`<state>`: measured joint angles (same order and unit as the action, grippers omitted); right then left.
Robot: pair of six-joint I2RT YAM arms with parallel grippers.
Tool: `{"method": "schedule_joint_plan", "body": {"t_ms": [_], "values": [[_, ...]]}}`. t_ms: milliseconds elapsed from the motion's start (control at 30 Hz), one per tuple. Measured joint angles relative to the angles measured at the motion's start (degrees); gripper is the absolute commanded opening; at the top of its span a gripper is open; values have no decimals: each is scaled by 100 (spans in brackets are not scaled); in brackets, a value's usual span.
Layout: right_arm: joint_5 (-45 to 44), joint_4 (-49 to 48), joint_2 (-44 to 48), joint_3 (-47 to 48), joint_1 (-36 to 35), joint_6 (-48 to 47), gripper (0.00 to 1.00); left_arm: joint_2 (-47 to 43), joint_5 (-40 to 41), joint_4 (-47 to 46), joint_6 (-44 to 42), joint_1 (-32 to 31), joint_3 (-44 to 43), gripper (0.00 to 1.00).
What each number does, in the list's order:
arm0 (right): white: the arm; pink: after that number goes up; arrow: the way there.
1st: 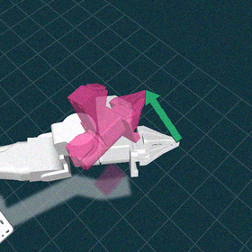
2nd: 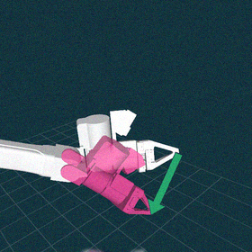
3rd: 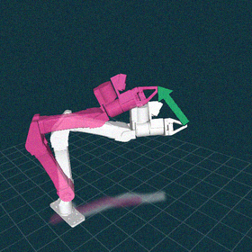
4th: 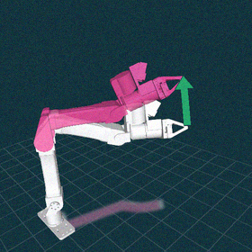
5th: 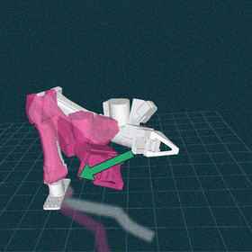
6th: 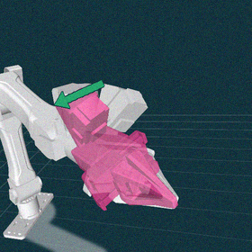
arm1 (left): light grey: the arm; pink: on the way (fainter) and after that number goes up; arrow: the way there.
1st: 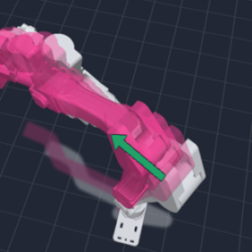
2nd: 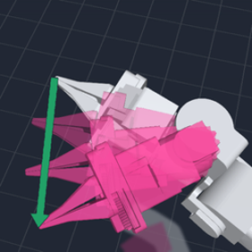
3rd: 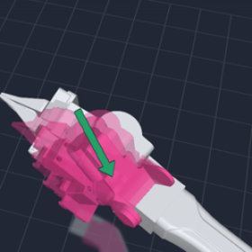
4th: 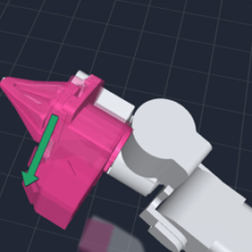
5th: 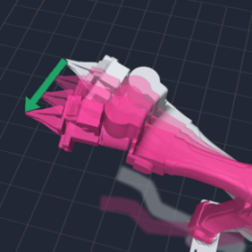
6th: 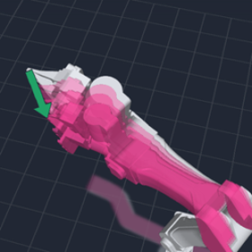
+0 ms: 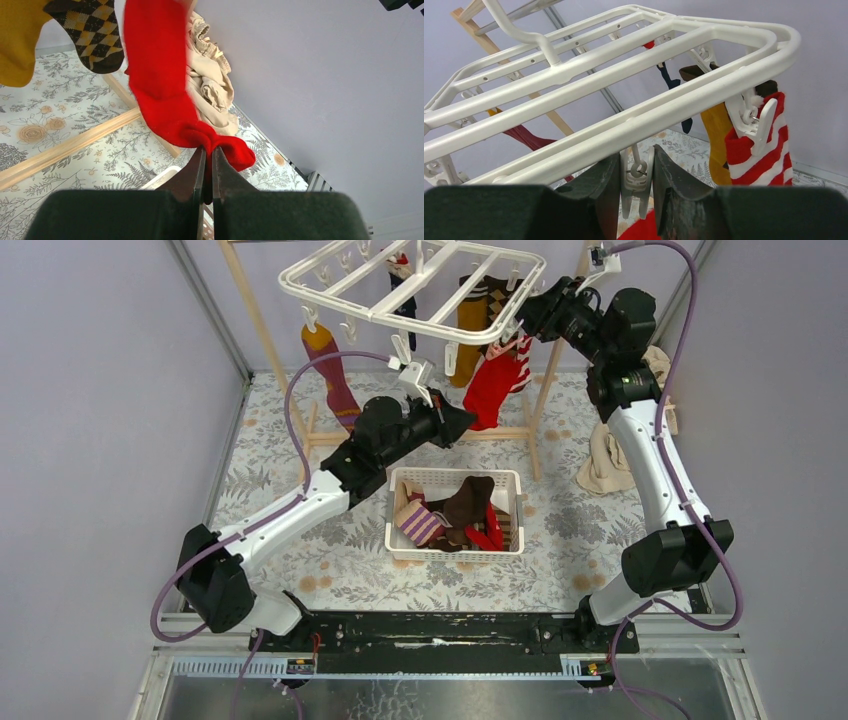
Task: Remove the socks clipped to the hanger
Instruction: Remove the sock from the hanger.
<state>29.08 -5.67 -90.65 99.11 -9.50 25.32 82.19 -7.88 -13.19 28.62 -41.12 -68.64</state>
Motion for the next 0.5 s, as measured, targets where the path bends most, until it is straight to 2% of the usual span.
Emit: {"method": "schedule_joint_plan", "body": {"t_ms": [100,233,333,500], "values": [[2,-57,11,-57,-7,0,29,-20,2,0,0,0,0,0],[4,-87,31,-157,-20,11,60,-39,-2,4,4,0,0,0],[11,-98,48,-234,-24,39,67,-79,-4,48,13,0,7,0],[35,-109,199,-538,-28,44,71,-343,-70,160,63,0,160,0]]}}
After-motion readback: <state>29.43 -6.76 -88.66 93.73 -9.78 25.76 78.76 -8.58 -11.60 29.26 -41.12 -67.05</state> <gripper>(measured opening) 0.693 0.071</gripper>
